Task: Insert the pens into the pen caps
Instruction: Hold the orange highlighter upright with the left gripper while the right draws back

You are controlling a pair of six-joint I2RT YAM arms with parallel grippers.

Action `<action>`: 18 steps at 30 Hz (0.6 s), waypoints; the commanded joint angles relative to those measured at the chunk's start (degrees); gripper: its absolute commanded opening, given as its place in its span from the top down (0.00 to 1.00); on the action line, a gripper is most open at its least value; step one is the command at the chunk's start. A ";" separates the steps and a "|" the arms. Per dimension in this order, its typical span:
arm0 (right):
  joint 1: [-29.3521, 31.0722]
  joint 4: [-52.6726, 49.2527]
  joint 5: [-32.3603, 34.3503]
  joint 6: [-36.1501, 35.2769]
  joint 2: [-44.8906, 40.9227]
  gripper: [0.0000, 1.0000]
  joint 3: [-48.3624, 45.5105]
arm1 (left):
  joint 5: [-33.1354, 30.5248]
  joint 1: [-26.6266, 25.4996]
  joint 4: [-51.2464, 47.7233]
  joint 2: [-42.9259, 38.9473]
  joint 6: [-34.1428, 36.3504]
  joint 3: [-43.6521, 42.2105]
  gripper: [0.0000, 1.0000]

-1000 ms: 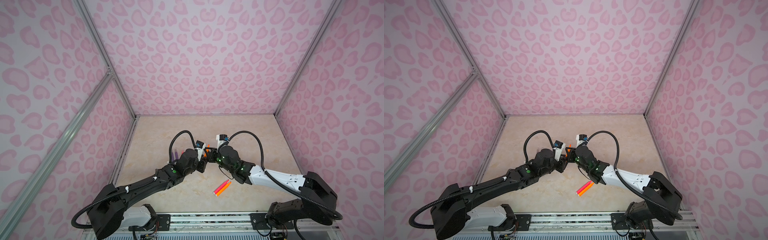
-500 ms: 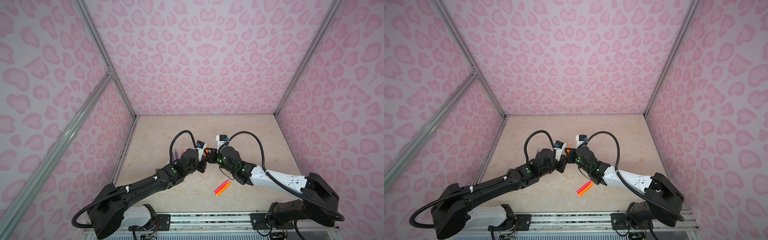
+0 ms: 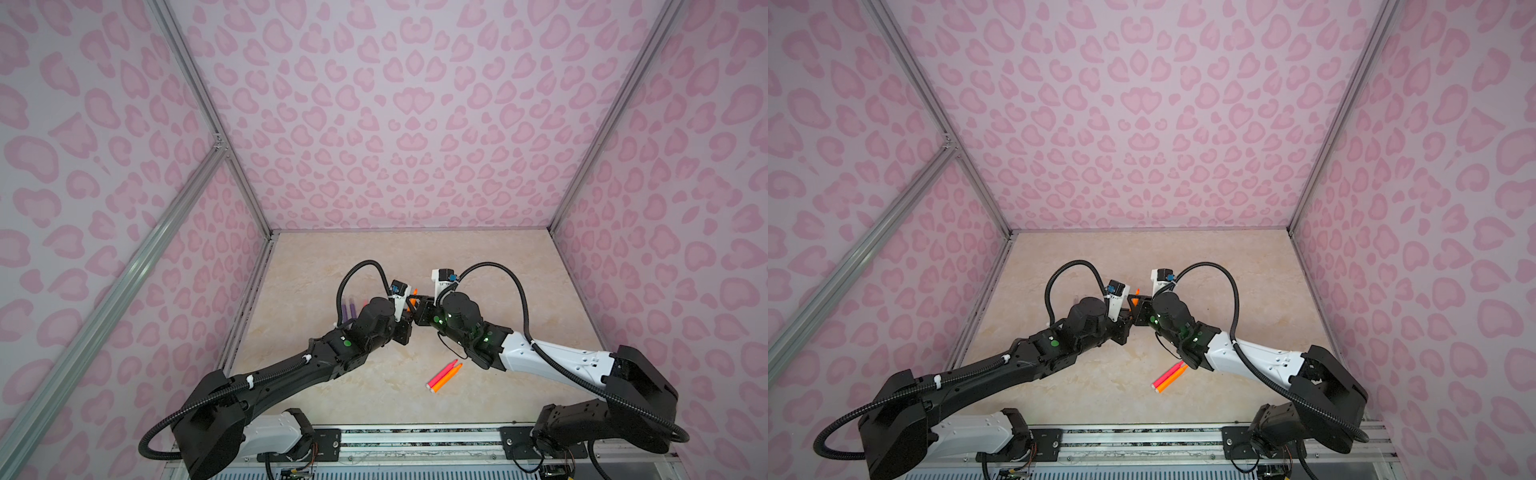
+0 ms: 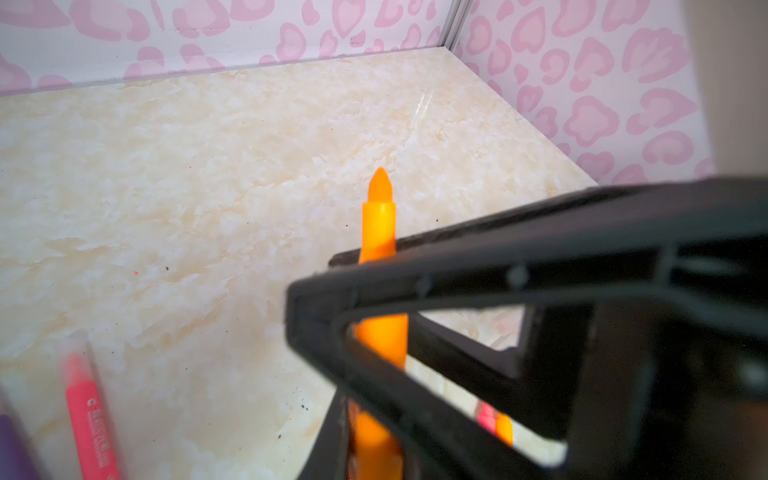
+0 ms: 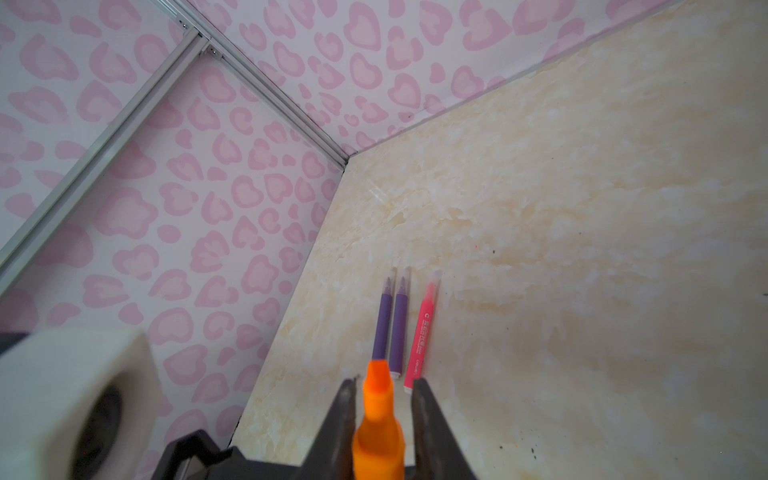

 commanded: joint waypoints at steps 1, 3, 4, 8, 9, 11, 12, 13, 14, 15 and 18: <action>-0.16 -2.36 3.13 -1.18 -1.30 0.55 -0.51 | -4.06 0.77 1.29 0.73 -2.18 1.18 0.97; -1.07 -4.14 5.99 -1.27 -3.24 0.50 -1.40 | -5.21 2.23 -0.28 1.81 -4.25 1.76 0.97; -1.63 -4.94 6.84 -1.04 -4.33 0.49 -2.00 | -5.36 3.13 -0.81 2.28 -5.27 1.88 0.97; -3.69 -6.26 11.16 -0.14 -9.56 0.50 -5.71 | -9.61 5.18 -5.31 4.42 -8.63 3.56 0.97; -3.76 -6.85 12.89 0.18 -10.77 0.51 -6.39 | -10.94 5.30 -6.33 5.09 -9.18 4.09 0.97; -3.92 -9.53 15.98 1.80 -12.74 0.56 -7.36 | -12.33 5.50 -7.59 5.94 -9.76 4.65 0.97; -3.97 -11.70 16.94 2.96 -13.87 0.57 -7.59 | -12.45 5.43 -7.91 6.27 -9.99 4.91 0.97; -3.98 -13.53 17.54 3.83 -14.83 0.58 -7.59 | -12.32 5.51 -8.18 6.49 -10.24 5.05 0.97; -3.97 -15.82 17.78 4.49 -15.90 0.59 -7.57 | -12.05 5.46 -8.42 6.67 -10.45 5.27 0.97; -3.65 -17.59 19.14 5.56 -16.83 0.61 -8.02 | -11.52 5.50 -8.44 6.82 -10.56 5.41 0.97; -3.30 -23.67 23.20 10.35 -18.79 0.64 -9.71 | -10.39 5.52 -8.45 7.08 -10.73 5.63 0.97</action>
